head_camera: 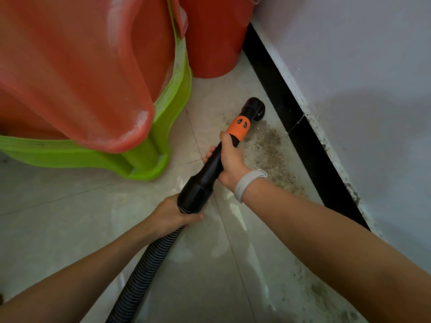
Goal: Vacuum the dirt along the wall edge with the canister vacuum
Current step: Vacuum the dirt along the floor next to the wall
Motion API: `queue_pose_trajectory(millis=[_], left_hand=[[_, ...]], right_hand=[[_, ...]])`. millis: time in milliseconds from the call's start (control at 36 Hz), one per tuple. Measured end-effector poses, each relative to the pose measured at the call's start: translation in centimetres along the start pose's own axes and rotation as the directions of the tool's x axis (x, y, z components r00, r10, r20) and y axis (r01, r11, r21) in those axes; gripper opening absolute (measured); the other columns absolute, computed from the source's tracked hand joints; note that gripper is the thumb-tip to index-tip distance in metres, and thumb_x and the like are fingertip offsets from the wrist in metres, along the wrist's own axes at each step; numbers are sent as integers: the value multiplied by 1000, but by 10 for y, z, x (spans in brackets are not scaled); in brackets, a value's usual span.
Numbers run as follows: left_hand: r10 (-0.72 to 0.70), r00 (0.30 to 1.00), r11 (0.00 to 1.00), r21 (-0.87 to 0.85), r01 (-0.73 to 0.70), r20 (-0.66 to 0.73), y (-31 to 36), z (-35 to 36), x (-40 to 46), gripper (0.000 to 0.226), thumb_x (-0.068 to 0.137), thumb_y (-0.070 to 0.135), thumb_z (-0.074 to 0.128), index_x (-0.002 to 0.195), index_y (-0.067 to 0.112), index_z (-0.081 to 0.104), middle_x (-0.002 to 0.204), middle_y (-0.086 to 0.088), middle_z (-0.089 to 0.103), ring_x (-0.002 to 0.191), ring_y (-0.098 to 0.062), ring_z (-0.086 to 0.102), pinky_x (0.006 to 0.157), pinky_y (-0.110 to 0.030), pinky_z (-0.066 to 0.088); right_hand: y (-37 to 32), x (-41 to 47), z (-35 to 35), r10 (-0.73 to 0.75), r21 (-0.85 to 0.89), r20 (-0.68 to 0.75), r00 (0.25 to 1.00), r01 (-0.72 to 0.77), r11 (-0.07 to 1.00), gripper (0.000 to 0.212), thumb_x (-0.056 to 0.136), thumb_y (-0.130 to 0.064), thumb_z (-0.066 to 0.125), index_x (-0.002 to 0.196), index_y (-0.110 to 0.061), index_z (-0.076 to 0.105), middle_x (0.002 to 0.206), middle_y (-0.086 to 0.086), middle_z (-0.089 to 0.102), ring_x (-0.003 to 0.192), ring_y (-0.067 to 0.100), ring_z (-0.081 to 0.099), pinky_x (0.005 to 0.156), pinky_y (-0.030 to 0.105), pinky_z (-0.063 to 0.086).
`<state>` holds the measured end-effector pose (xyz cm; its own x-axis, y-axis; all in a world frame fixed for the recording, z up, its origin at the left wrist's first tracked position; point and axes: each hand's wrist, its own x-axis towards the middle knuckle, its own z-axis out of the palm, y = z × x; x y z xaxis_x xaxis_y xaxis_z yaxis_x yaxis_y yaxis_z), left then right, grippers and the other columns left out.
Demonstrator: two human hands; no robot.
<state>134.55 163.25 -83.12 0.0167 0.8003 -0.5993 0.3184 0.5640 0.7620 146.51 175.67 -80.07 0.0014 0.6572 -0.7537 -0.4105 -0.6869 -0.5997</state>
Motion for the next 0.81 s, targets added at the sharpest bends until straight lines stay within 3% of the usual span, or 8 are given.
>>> queue_pose_trajectory(millis=[139,278,417,556,694,806], left_hand=[[80,996,996,29,-81,32,4,3,-5,56,70,26,86,114,25,50,103,12,61,85,5,59,62,-3,43],[138,990,988,73,-138,1,14,13,-1,58,70,36,85,114,26,48,104,12,60,93,-1,59,69,-12,45],[182,980,981,73,-177,-76,32,24,10,62,70,39,83,115,29,41,100,18,55,87,6,55,60,-6,44],[180,967,984,53,-173,-179,43,18,26,60,74,32,81,119,23,43,100,13,57,87,2,56,62,-13,42],[165,960,986,11,-167,-226,54,12,49,59,74,26,81,118,21,42,98,9,56,93,-15,61,76,-31,52],[178,953,982,-10,-187,-245,66,10,69,57,73,24,81,116,19,43,101,4,58,94,-17,61,79,-34,52]], right_hand=[[1,-3,-13,-41,-12,-93,995,40,999,27,95,-32,59,84,-12,45,64,6,55,44,14,54,48,27,53],[-6,0,-21,-31,-96,-104,994,21,995,26,96,-31,58,91,-8,47,66,7,55,49,18,55,51,31,53],[-19,14,-11,1,-145,16,1000,2,989,27,94,-31,60,91,-8,47,61,6,52,43,17,53,48,29,49],[-31,28,9,12,-180,104,994,7,984,26,93,-29,62,90,-9,46,47,4,54,39,17,55,48,29,51],[-48,42,28,51,-242,136,989,-16,970,28,94,-32,60,96,-7,46,49,5,53,43,17,54,49,29,50],[-67,51,38,63,-269,143,988,-23,963,31,96,-36,57,94,-6,48,62,6,51,53,18,52,54,32,50]])
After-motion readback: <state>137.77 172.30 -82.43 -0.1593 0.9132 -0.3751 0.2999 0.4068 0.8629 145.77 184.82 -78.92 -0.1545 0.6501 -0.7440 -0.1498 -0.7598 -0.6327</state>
